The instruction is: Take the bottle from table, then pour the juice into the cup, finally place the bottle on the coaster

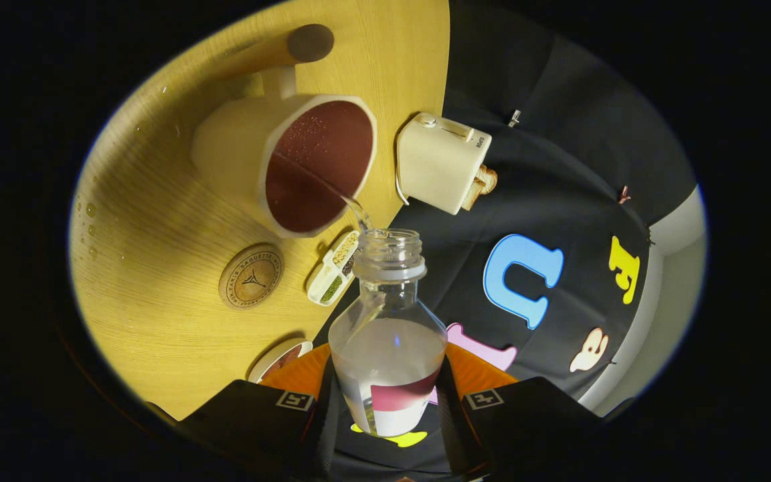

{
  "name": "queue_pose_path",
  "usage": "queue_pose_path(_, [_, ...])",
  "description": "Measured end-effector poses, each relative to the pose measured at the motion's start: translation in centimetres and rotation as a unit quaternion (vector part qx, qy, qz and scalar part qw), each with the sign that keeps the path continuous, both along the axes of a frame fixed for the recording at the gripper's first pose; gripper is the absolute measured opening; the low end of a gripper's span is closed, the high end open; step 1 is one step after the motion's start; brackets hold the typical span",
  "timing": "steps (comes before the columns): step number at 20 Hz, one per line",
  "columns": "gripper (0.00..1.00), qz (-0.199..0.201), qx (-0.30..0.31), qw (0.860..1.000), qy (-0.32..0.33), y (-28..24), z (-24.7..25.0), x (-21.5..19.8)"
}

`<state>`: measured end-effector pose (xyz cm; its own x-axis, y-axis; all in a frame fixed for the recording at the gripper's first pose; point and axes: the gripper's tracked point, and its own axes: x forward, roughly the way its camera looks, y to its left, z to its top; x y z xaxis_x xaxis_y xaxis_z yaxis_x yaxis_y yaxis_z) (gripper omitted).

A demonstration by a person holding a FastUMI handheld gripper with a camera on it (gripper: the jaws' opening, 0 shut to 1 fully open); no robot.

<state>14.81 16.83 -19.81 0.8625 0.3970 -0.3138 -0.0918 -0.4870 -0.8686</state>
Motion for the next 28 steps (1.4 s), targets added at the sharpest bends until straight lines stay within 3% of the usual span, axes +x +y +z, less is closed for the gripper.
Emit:
queue_pose_path(15, [0.66,0.063,-0.08,0.995,-0.025,2.6,0.8,0.2])
queue_pose_path(28, [0.66,0.144,-0.154,0.976,-0.056,5.4,2.2,-0.4])
